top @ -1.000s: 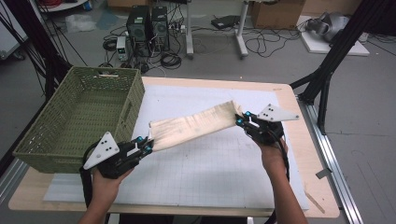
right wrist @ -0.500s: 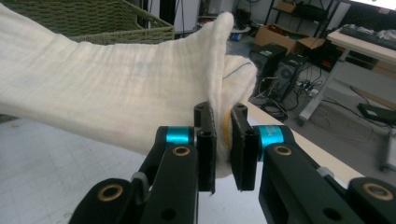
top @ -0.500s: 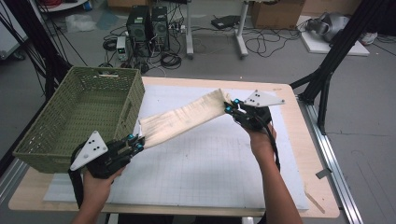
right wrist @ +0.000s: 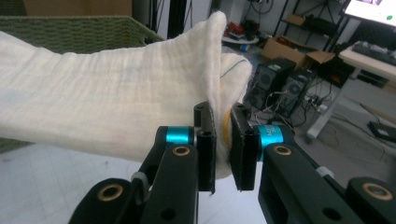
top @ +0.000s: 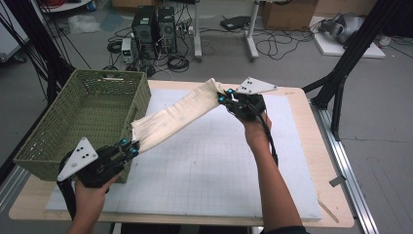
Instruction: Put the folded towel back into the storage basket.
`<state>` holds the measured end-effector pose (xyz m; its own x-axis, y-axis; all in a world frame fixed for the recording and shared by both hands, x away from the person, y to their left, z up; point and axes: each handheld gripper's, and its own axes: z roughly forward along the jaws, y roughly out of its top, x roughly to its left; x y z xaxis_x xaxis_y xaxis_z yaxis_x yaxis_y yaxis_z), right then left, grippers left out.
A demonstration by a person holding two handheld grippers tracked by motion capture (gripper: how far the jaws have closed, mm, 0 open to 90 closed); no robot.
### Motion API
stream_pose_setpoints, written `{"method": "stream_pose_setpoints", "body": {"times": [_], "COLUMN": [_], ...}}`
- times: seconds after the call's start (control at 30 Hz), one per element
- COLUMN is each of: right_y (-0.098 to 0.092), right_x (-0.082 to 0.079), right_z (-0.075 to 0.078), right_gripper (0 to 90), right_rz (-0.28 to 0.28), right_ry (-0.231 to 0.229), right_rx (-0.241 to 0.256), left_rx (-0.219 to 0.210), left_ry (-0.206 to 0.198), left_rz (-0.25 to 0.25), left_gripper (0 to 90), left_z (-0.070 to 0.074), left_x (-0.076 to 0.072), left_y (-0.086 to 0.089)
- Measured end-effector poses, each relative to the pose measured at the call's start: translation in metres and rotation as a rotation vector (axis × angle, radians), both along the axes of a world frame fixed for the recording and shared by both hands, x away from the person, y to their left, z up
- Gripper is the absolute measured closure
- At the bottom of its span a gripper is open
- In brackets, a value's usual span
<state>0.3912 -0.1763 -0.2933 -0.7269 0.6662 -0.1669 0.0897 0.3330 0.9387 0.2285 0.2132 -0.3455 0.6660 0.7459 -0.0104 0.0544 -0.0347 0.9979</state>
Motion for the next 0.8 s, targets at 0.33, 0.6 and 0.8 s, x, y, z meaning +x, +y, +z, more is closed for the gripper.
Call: {"method": "stream_pose_setpoints", "body": {"times": [0.33,0.6,0.8], "right_y": [0.032,0.055,0.071], "right_x": [0.019,0.032,0.041], "right_z": [0.007,0.011,0.015], "right_gripper": [82.5,82.4,82.5], "right_rz": [0.039,0.059,0.076], "right_ry": [-0.023,-0.036,-0.03], "right_rx": [-0.008,-0.013,-0.007], "left_rx": [-0.016,-0.016,-0.015], "left_ry": [-0.019,-0.021,-0.023], "left_rz": [0.047,0.077,0.1], "left_gripper": [80.7,80.7,80.9], "left_z": [0.006,0.006,0.007], "left_x": [-0.005,-0.008,-0.012], "left_y": [0.019,0.03,0.037]}}
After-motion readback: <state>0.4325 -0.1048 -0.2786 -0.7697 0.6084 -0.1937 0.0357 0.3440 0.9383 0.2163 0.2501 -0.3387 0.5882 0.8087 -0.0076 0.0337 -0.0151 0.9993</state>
